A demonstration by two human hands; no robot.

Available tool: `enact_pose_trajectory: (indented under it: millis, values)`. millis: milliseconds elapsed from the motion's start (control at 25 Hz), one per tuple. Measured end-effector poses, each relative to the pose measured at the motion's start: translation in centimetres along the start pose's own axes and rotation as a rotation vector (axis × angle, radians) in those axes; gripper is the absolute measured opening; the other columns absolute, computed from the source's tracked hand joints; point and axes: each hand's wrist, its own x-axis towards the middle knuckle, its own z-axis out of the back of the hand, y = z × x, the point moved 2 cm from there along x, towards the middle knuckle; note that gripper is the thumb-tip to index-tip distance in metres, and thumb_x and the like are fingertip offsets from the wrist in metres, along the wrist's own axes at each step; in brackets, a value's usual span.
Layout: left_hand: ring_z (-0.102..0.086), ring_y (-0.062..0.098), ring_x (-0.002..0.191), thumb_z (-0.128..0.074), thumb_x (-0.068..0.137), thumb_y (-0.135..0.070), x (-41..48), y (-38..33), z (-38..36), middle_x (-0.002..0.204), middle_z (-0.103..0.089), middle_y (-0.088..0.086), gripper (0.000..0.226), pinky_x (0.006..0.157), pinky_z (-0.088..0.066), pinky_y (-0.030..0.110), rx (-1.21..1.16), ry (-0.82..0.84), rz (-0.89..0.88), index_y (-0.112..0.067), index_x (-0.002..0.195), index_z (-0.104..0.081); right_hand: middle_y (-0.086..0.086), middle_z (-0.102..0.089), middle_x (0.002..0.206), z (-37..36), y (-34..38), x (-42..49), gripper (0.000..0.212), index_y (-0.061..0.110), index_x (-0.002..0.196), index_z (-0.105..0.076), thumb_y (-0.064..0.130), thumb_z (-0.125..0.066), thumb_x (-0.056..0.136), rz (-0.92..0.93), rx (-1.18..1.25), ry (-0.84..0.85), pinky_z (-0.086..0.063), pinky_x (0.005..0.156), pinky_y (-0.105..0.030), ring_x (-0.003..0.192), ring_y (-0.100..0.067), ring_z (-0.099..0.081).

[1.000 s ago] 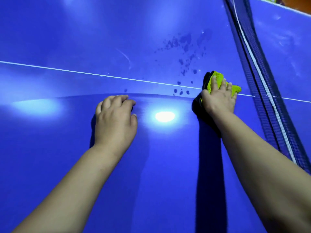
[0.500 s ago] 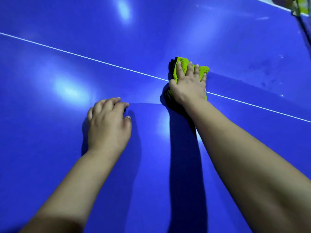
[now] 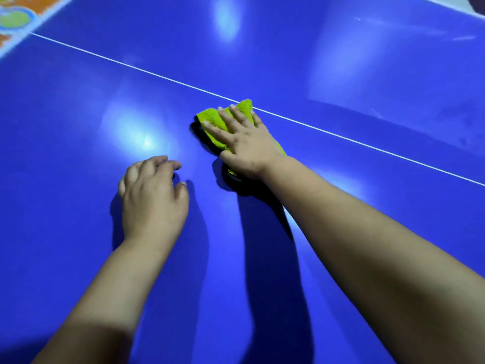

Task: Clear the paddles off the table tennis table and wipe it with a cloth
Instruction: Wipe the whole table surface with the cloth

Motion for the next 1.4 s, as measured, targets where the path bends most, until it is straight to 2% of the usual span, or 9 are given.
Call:
enact_pose_trajectory:
  millis: [160,280,360,440,640,920,1080,1240,1400]
  values:
    - [-0.04,0.035,0.118,-0.059,0.081,-0.01,-1.4,-1.2,0.7,0.125,-0.055,0.012,0.031,0.097,-0.03,0.047,-0.002,-0.043,0.043,-0.011,0.112,-0.061,0.0,-0.006,0.162,-0.6,2.3,-3.8,0.073,0.043,0.15,-0.015,0.042,-0.026,0.078,0.194,-0.011,0.019,-0.001,0.118,-0.045,0.148,-0.021,0.001]
    - [-0.04,0.035,0.119,-0.058,0.082,-0.009,-2.6,-3.9,0.4,0.125,-0.055,0.013,0.031,0.098,-0.03,0.047,-0.018,-0.054,0.051,-0.01,0.112,-0.061,-0.001,-0.017,0.16,-1.3,1.3,-8.1,0.071,0.04,0.147,-0.031,0.039,-0.029,0.076,0.337,0.048,0.005,-0.004,0.117,-0.043,0.148,-0.023,-0.008]
    - [-0.04,0.035,0.119,-0.057,0.081,-0.007,-3.6,-6.3,-0.3,0.124,-0.056,0.013,0.031,0.099,-0.029,0.047,-0.027,-0.044,0.04,-0.009,0.112,-0.061,-0.002,-0.025,0.157,-2.0,-0.9,-11.6,0.073,0.036,0.143,-0.041,0.039,-0.029,0.071,0.387,0.089,-0.015,-0.006,0.115,-0.041,0.147,-0.024,-0.015]
    - [-0.041,0.035,0.118,-0.057,0.081,-0.008,-4.6,-9.2,-1.5,0.123,-0.056,0.013,0.032,0.099,-0.029,0.046,-0.036,-0.018,0.026,-0.009,0.112,-0.061,-0.002,-0.027,0.157,-2.7,-4.0,-15.6,0.074,0.035,0.142,-0.044,0.037,-0.032,0.069,0.357,0.133,-0.027,-0.007,0.115,-0.04,0.147,-0.023,-0.016]
    - [-0.04,0.032,0.119,-0.058,0.082,-0.011,-7.6,-19.9,-6.0,0.125,-0.055,0.01,0.031,0.1,-0.029,0.044,-0.088,0.081,-0.103,-0.011,0.113,-0.061,0.002,-0.027,0.156,-3.8,-15.6,-26.1,0.072,0.038,0.142,-0.043,0.035,-0.035,0.07,0.022,0.217,-0.073,-0.014,0.116,-0.044,0.146,-0.022,-0.017]
    - [-0.042,0.029,0.119,-0.058,0.081,-0.013,-14.5,-36.6,-13.6,0.124,-0.055,0.008,0.031,0.099,-0.026,0.04,-0.139,0.206,-0.328,-0.013,0.111,-0.062,-0.003,-0.028,0.156,-5.8,-33.4,-42.1,0.076,0.034,0.142,-0.042,0.04,-0.031,0.068,-0.418,0.268,-0.125,-0.015,0.114,-0.039,0.146,-0.024,-0.018]
    - [-0.043,0.028,0.117,-0.06,0.08,-0.014,-19.4,-43.9,-16.6,0.122,-0.056,0.007,0.028,0.098,-0.025,0.038,-0.144,0.249,-0.423,-0.014,0.109,-0.063,-0.007,-0.025,0.157,-7.1,-42.3,-50.5,0.074,0.029,0.145,-0.039,0.043,-0.037,0.072,-0.742,0.318,-0.194,-0.009,0.118,-0.036,0.146,-0.025,-0.014]
    - [-0.046,0.029,0.115,-0.062,0.079,-0.013,-23.3,-46.8,-17.0,0.12,-0.058,0.008,0.028,0.098,-0.029,0.04,-0.112,0.274,-0.495,-0.015,0.107,-0.065,-0.004,-0.009,0.161,-7.1,-44.1,-51.8,0.066,0.029,0.15,-0.028,0.034,-0.049,0.087,-1.089,0.517,-0.288,-0.006,0.116,-0.028,0.147,-0.021,-0.007]
    - [-0.049,0.03,0.112,-0.062,0.078,-0.013,-26.1,-46.6,-15.0,0.117,-0.059,0.008,0.028,0.097,-0.03,0.04,-0.08,0.282,-0.55,-0.015,0.105,-0.065,-0.004,-0.004,0.162,-7.3,-39.9,-54.9,0.068,0.03,0.152,-0.019,0.03,-0.048,0.091,-1.156,0.602,-0.316,-0.014,0.116,-0.032,0.146,-0.022,-0.012]
